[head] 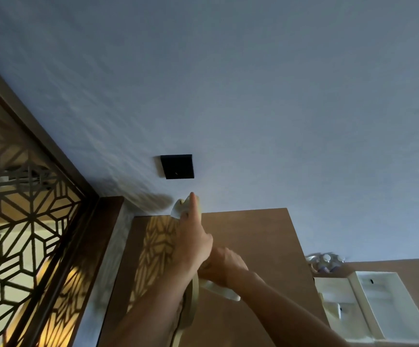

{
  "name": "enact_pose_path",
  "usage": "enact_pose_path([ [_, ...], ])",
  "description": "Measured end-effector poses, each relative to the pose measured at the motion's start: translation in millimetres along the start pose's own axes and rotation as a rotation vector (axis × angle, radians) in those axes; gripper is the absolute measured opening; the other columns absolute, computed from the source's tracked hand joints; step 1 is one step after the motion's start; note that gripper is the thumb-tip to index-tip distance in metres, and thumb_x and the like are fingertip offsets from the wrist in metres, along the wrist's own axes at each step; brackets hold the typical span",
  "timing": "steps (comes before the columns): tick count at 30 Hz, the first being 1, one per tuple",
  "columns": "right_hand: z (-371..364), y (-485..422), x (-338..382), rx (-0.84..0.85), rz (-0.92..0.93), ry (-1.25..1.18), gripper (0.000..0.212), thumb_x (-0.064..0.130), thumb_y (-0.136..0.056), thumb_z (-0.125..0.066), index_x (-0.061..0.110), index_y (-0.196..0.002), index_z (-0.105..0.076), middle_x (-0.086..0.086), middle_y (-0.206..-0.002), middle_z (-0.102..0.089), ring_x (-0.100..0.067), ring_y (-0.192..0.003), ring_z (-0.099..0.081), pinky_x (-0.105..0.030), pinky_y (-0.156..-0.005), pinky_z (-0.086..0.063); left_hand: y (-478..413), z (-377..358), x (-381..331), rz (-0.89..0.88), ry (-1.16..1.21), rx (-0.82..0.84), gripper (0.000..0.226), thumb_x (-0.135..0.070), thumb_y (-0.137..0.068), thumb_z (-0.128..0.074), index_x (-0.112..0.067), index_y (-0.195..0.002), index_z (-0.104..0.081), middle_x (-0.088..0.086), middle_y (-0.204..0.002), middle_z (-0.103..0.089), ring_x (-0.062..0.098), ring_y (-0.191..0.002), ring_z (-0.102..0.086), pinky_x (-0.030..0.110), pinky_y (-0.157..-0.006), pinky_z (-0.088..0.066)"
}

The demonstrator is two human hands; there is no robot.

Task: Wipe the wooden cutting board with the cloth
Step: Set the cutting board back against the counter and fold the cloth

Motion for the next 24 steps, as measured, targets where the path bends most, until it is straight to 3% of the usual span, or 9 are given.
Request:
enact_pose_path([
  [2, 5, 3, -14, 0.018, -0.03, -0.177, 0.056, 0.076, -0.062, -0.067, 0.036, -0.101, -0.061, 0.015, -0.084, -0.067, -0.009, -0.079, -0.064, -0.03, -0.066, -0.053, 2, 2, -2, 0.005, -0.118, 0.012, 0.102, 0.0, -0.09, -0.063, -0.024, -0.163, 0.003, 0.013, -0.168, -0.022, 0.032, -0.143, -0.044, 0.032, -0.101, -0.052],
  [4, 18, 8, -38, -0.011, -0.099, -0.364, 0.065, 0.083, -0.057, -0.072, 0.026, -0.088, -0.066, 0.008, -0.081, -0.072, -0.009, -0.073, -0.067, -0.031, -0.068, -0.055, 6, 10, -14, -0.016, -0.34, -0.074, 0.1, -0.02, -0.09, -0.067, -0.017, -0.164, 0.001, 0.021, -0.166, -0.02, 0.038, -0.151, -0.027, 0.049, -0.121, -0.032],
  [6, 40, 13, -69, -0.055, -0.22, -0.614, 0.063, 0.076, -0.06, -0.075, 0.019, -0.087, -0.07, -0.004, -0.083, -0.076, -0.02, -0.074, -0.074, -0.04, -0.071, -0.061, 7, 10, -44, -0.14, -0.397, -0.169, 0.094, -0.025, -0.087, -0.066, -0.008, -0.162, -0.012, 0.025, -0.163, -0.026, 0.04, -0.151, -0.026, 0.053, -0.122, -0.022],
  [9, 74, 20, -109, -0.03, -0.38, -1.036, 0.051, 0.051, -0.073, -0.064, 0.006, -0.097, -0.072, -0.017, -0.087, -0.075, -0.033, -0.076, -0.074, -0.044, -0.067, -0.063, -5, -16, -87, -0.243, -0.189, -0.16, 0.072, -0.024, -0.088, -0.063, -0.005, -0.152, -0.037, 0.018, -0.149, -0.044, 0.034, -0.138, -0.043, 0.045, -0.112, -0.038],
  [12, 118, 22, -137, -0.037, -0.363, -1.319, 0.038, 0.022, -0.089, -0.044, 0.002, -0.087, -0.077, -0.017, -0.083, -0.073, -0.029, -0.073, -0.071, -0.033, -0.062, -0.055, -32, -69, -99, 0.021, 0.06, 0.127, 0.045, -0.029, -0.089, -0.059, -0.001, -0.124, -0.051, 0.017, -0.124, -0.054, 0.034, -0.112, -0.055, 0.035, -0.082, -0.045],
  [14, 146, 20, -152, -0.077, -0.312, -1.427, 0.04, 0.009, -0.084, -0.042, -0.001, -0.099, -0.078, -0.02, -0.095, -0.073, -0.03, -0.08, -0.072, -0.035, -0.067, -0.055, -39, -107, -99, 0.235, 0.251, 0.311, 0.037, -0.036, -0.086, -0.059, -0.005, -0.105, -0.053, 0.011, -0.106, -0.058, 0.026, -0.088, -0.057, 0.029, -0.065, -0.039],
  [17, 173, 7, -170, -0.128, -0.256, -1.497, 0.044, 0.002, -0.079, -0.047, -0.005, -0.115, -0.071, -0.023, -0.107, -0.072, -0.035, -0.093, -0.071, -0.04, -0.075, -0.059, -46, -159, -96, 0.498, 0.593, 0.453, 0.019, -0.029, -0.082, -0.063, -0.011, -0.085, -0.059, 0.006, -0.079, -0.06, 0.021, -0.062, -0.057, 0.028, -0.062, -0.047],
  [19, 181, -7, -189, -0.184, -0.274, -1.488, 0.035, -0.004, -0.086, -0.046, -0.009, -0.113, -0.066, -0.024, -0.102, -0.07, -0.036, -0.09, -0.069, -0.043, -0.074, -0.059, -54, -187, -91, 0.616, 0.759, 0.465, 0.006, -0.015, -0.085, -0.064, -0.01, -0.086, -0.066, 0.009, -0.08, -0.065, 0.022, -0.065, -0.063, 0.03, -0.059, -0.055],
  [24, 182, -46, -242, -0.261, -0.329, -1.098, 0.02, -0.011, -0.087, -0.061, -0.011, -0.107, -0.065, -0.022, -0.097, -0.069, -0.034, -0.085, -0.068, -0.043, -0.07, -0.057, -82, -234, -67, 0.659, 0.75, 0.473, 0.021, 0.004, -0.087, -0.063, -0.006, -0.104, -0.07, 0.01, -0.089, -0.071, 0.019, -0.071, -0.067, 0.025, -0.052, -0.055],
])
Point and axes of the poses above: each hand's wrist, its own y-axis away from the middle knuckle, its own z-axis out of the back of the hand, x = y × z, the point moved 7 cm from there along -y, towards the middle knuckle
